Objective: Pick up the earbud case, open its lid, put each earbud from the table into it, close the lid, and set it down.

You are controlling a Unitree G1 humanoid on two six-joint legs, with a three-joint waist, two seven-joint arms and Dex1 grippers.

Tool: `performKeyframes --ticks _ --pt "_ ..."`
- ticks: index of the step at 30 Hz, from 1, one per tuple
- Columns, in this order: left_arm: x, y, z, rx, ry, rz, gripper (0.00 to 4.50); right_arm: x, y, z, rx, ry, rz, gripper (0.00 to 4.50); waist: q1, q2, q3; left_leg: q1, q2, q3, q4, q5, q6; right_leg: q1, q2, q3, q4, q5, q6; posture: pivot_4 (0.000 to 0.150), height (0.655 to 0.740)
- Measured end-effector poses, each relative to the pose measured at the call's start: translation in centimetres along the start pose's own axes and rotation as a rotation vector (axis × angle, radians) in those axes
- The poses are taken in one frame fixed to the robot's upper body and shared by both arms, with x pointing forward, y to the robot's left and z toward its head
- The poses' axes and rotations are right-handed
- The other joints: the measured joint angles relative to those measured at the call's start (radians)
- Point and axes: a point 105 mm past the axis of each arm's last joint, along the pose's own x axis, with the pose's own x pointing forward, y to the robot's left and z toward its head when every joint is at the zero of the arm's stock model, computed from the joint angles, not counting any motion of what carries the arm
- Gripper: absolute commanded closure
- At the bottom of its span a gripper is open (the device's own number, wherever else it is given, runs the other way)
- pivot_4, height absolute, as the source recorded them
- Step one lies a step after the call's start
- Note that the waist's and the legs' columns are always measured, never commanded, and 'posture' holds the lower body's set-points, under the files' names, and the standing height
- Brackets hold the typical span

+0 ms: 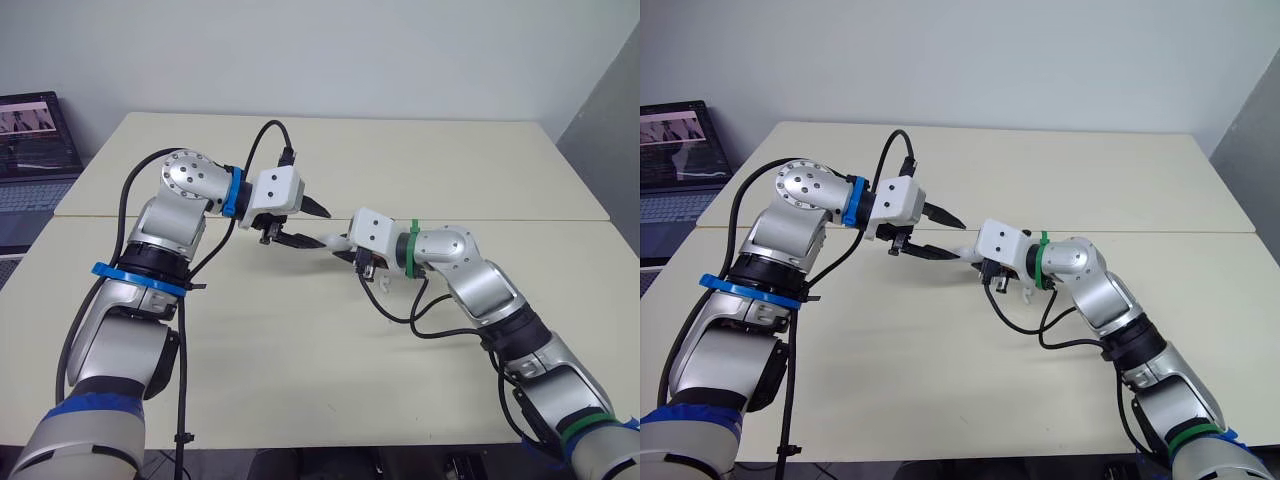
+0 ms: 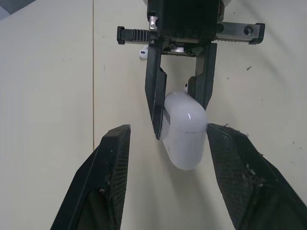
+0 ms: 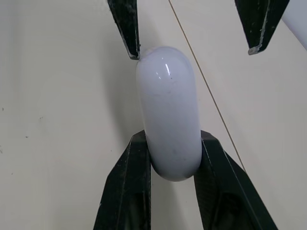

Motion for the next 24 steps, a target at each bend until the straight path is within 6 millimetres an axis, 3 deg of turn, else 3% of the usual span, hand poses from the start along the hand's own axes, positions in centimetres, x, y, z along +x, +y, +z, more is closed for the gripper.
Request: performKeyframes --ticks 24 --pt "0.3 -0.3 -0.9 0.048 0.039 -0.005 1.87 -0.1 0.1 1.1 0.097 -0.024 0.003 3.7 0.0 0.0 0.0 0.0 0.0 0.0 0.0 0.0 0.0 0.0 0.0 0.0 0.0 0.0 0.0 0.15 0.74"
